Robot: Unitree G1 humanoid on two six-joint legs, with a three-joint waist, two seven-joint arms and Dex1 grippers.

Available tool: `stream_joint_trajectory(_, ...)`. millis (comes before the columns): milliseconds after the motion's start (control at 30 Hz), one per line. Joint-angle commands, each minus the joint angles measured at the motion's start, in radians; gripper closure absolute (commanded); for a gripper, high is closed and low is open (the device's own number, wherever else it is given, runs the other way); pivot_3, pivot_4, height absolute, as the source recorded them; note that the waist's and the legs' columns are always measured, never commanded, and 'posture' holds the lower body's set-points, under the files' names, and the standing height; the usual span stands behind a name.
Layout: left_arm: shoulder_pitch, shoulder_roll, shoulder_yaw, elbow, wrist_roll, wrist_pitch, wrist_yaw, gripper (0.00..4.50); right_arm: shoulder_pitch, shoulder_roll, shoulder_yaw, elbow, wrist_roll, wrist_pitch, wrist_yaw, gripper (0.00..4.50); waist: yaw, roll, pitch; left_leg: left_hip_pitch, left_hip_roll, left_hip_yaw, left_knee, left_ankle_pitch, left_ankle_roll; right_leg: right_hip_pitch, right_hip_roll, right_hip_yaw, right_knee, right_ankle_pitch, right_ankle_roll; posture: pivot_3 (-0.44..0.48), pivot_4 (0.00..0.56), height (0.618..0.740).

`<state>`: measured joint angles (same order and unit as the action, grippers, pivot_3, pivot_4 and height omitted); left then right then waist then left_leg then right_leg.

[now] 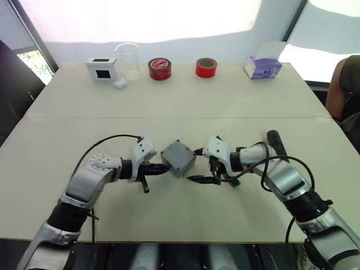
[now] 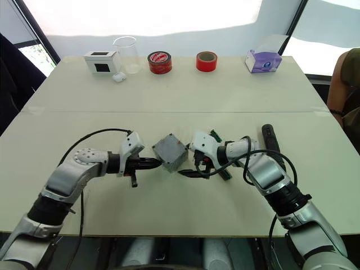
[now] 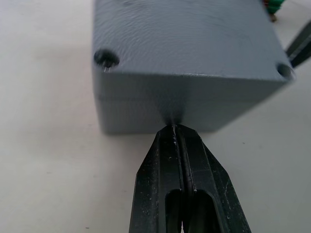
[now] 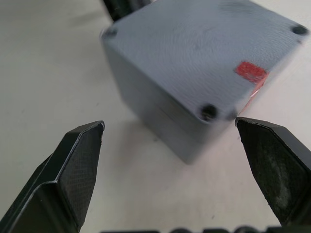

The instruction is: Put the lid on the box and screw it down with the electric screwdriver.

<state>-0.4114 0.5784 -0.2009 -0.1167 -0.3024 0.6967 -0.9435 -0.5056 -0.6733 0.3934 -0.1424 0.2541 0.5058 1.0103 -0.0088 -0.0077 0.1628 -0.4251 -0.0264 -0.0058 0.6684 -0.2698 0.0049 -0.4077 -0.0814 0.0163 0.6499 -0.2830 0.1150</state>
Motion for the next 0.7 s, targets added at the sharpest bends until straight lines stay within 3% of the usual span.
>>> stream_joint_trajectory(33, -0.045, -0.010, 0.021, -0.001, 0.001, -0.025, 0.017, 4.50, 0.021, 0.010, -0.006, -0.099, 0.020, 0.023, 0.021, 0.06, -0.001, 0.000, 0.000, 0.000, 0.000, 0.000, 0.000, 0.000, 0.000, 0.000, 0.000, 0.000, 0.000, 0.000, 0.000, 0.000, 0.150, 0.740)
stream_joint_trajectory(433, -0.066, 0.039, 0.037, 0.020, -0.006, -0.035, -0.030, 4.50, 0.057, 0.017, -0.065, -0.167, -0.005, 0.090, -0.050, 0.06, -0.001, 0.000, 0.000, 0.000, 0.000, 0.000, 0.000, 0.001, -0.001, 0.000, 0.000, 0.000, 0.000, 0.000, 0.000, 0.000, 0.150, 0.740)
stream_joint_trajectory(600, -0.114, 0.119, 0.149, 0.037, -0.080, 0.008, -0.084, 4.50, 0.047, -0.034, -0.243, -0.236, 0.077, 0.165, -0.079, 0.06, -0.001, 0.000, 0.000, 0.000, 0.000, 0.000, 0.000, 0.001, -0.001, -0.001, 0.000, 0.000, 0.001, 0.000, 0.000, 0.000, 0.150, 0.740)
stream_joint_trajectory(700, -0.126, 0.148, 0.200, -0.004, -0.164, 0.063, -0.127, 4.50, 0.036, -0.032, -0.357, -0.189, 0.116, 0.194, -0.119, 0.06, -0.001, 0.000, 0.000, 0.000, 0.000, 0.000, 0.000, 0.001, -0.001, 0.000, 0.000, 0.000, 0.000, 0.000, 0.000, 0.000, 0.150, 0.740)
